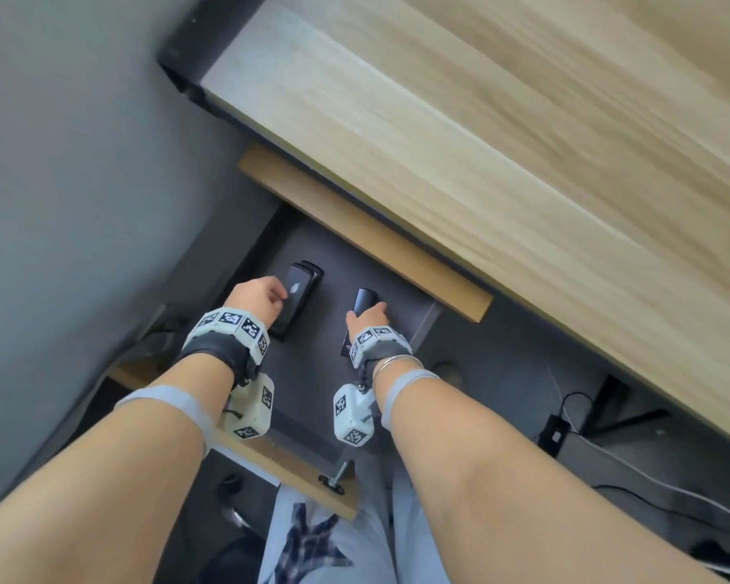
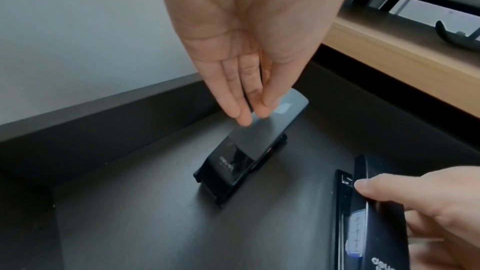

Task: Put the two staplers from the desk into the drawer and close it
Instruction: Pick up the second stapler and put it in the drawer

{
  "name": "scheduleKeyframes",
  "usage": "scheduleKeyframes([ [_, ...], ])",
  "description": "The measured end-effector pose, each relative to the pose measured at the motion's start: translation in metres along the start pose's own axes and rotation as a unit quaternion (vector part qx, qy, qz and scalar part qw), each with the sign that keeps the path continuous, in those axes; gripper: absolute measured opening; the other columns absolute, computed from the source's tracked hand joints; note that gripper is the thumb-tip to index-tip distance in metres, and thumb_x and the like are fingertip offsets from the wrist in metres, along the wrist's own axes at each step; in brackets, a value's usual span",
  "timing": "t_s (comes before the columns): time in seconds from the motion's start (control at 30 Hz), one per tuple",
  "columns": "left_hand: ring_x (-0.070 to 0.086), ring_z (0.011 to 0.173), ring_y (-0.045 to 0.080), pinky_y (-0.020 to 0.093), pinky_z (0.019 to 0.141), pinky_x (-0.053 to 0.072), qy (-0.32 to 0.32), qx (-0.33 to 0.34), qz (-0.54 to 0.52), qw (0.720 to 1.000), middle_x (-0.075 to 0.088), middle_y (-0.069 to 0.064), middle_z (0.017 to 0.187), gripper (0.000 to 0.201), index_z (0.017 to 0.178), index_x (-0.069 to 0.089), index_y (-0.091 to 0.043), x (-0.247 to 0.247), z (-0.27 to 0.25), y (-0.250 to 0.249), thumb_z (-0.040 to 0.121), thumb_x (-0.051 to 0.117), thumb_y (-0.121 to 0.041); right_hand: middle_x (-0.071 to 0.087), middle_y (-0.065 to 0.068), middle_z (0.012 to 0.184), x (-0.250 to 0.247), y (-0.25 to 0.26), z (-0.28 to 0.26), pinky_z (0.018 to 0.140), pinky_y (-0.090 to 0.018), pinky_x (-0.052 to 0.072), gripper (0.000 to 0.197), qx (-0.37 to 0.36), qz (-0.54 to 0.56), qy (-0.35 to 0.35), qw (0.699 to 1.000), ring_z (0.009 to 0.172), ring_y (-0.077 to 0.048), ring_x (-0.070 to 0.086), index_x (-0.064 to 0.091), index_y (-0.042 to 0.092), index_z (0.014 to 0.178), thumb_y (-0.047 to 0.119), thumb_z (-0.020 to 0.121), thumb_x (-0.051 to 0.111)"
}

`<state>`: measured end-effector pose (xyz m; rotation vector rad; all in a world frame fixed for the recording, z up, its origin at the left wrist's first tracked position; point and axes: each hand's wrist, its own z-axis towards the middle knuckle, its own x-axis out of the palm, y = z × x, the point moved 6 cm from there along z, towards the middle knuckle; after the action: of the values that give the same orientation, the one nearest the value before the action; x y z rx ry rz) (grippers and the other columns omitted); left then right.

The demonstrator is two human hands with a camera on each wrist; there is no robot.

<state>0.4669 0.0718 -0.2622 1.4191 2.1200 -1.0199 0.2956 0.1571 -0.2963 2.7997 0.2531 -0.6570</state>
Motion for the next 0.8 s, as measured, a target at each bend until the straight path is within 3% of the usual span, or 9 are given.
scheduleKeyframes([
  [0.1,0.055,0.08,0.02,0.023,0.073,0.039,-0.004,0.002,-0.002,1.0,0.07,0.009,0.097,0.023,0.098,0.068,-0.011,0.004,0.005,0.003,0.084,0.051,-0.005,0.056,-0.018,0.133,0.004,-0.004,0.006,0.093,-0.036,0.047,0.046,0.008,0.0,-0.009,1.0,0.119,-0.034,0.058,0.034,0.003,0.132,0.024,0.096,0.051],
  [0.23,0.054,0.077,0.02,0.022,0.071,0.037,-0.002,0.0,-0.011,1.0,0.061,0.002,0.084,0.022,0.097,0.068,-0.01,0.01,0.005,0.006,0.084,0.051,-0.003,0.05,-0.019,0.138,0.011,-0.004,0.01,0.097,-0.038,0.045,0.049,0.009,-0.011,-0.025,1.0,0.126,-0.034,0.052,0.034,0.002,0.135,0.025,0.095,0.052],
  [0.5,0.054,0.078,0.021,0.023,0.071,0.037,0.008,-0.026,-0.006,1.0,0.061,0.002,0.085,0.024,0.097,0.067,-0.01,0.01,-0.004,0.019,0.084,0.049,-0.002,0.048,-0.017,0.14,0.0,-0.002,0.005,0.097,-0.039,0.046,0.05,-0.01,-0.079,-0.022,0.997,0.128,-0.034,0.051,0.035,0.002,0.136,0.028,0.096,0.05],
  [0.63,0.057,0.08,0.024,0.024,0.071,0.039,0.011,-0.054,-0.01,0.998,0.07,0.011,0.097,0.024,0.097,0.067,-0.01,0.004,-0.022,0.025,0.084,0.049,-0.003,0.053,-0.017,0.134,-0.032,0.019,-0.016,0.09,-0.037,0.048,0.04,-0.096,-0.184,-0.048,0.977,0.122,-0.034,0.054,0.041,0.003,0.132,0.025,0.099,0.04],
  [0.7,0.063,0.089,0.029,0.025,0.075,0.044,0.004,-0.066,-0.013,0.998,0.072,0.011,0.103,0.024,0.097,0.068,-0.011,0.001,-0.033,0.024,0.083,0.049,-0.004,0.059,-0.018,0.126,-0.048,0.036,-0.032,0.08,-0.034,0.046,0.035,-0.153,-0.237,-0.054,0.958,0.115,-0.035,0.058,0.048,0.003,0.126,0.02,0.099,0.035],
  [0.8,0.065,0.098,0.032,0.028,0.082,0.048,-0.008,-0.087,-0.016,0.996,0.072,0.012,0.106,0.026,0.096,0.069,-0.014,-0.005,-0.051,0.024,0.083,0.048,-0.007,0.065,-0.017,0.117,-0.071,0.062,-0.065,0.074,-0.031,0.046,0.031,-0.242,-0.296,-0.064,0.922,0.1,-0.035,0.064,0.054,0.006,0.121,0.014,0.097,0.036],
])
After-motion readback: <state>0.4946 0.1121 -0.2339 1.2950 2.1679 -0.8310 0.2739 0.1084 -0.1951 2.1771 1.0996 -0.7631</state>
